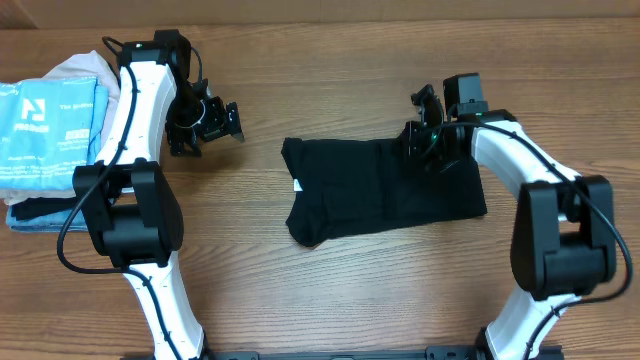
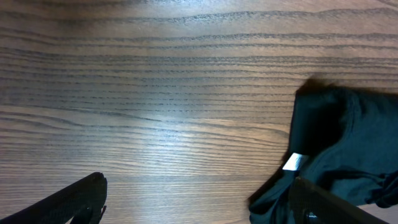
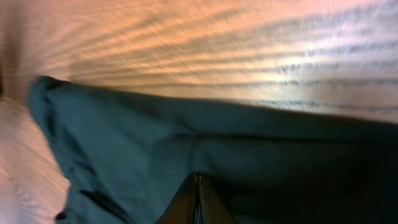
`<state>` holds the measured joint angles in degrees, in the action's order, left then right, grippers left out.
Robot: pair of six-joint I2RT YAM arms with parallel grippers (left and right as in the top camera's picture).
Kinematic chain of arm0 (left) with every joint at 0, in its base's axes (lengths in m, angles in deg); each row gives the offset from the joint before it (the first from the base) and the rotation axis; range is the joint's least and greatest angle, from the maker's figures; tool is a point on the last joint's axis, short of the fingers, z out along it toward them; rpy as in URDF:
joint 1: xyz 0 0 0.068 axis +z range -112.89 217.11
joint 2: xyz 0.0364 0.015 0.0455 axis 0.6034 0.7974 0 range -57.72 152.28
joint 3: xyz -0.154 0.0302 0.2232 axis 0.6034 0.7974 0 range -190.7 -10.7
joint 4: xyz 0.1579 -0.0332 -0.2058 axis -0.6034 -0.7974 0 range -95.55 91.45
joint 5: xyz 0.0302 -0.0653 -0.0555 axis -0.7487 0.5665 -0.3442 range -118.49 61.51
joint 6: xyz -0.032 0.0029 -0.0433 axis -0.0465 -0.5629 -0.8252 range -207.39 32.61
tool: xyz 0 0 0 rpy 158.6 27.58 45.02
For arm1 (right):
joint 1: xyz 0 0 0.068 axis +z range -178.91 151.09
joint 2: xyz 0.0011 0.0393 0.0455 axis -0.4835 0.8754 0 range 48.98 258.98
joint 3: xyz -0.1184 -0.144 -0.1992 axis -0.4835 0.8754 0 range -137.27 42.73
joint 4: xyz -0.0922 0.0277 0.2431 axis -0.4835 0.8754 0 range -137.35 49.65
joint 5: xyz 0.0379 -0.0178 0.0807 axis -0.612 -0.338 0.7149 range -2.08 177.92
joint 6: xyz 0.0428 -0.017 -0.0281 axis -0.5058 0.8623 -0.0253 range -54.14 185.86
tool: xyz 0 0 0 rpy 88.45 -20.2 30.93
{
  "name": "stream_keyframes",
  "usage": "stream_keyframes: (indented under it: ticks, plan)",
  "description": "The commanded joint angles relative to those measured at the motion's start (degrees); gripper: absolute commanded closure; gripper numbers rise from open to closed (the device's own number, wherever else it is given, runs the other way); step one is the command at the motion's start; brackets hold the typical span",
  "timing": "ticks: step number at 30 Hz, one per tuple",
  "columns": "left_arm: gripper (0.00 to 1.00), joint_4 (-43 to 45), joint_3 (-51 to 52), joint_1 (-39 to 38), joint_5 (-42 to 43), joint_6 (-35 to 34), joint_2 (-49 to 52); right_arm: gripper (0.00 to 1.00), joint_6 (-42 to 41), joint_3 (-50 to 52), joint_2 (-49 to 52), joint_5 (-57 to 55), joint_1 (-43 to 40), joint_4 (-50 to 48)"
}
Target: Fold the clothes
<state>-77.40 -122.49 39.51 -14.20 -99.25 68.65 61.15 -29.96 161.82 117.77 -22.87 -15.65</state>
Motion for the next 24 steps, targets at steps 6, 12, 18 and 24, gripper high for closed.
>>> stream_keyframes:
  ticks: [6,12,18,24]
  plan:
    - [0.02,-0.4,-0.5,0.2,-0.3,0.7,-0.5,0.96,1.8,-8.9,-6.9,9.2,-8.7,8.9]
    - [0.00,1.3,-0.5,0.2,-0.3,0.7,-0.5,0.57,14.7,-11.6,-10.9,-3.6,-28.0,28.3]
    - [0.00,0.8,-0.5,0.2,-0.3,1.7,-0.5,0.53,20.2,-4.5,-9.9,-8.2,-27.6,23.0]
    - [0.00,1.6,-0.5,0.2,-0.3,3.1,-0.5,0.54,20.2,7.9,-9.8,-7.3,-22.6,11.5]
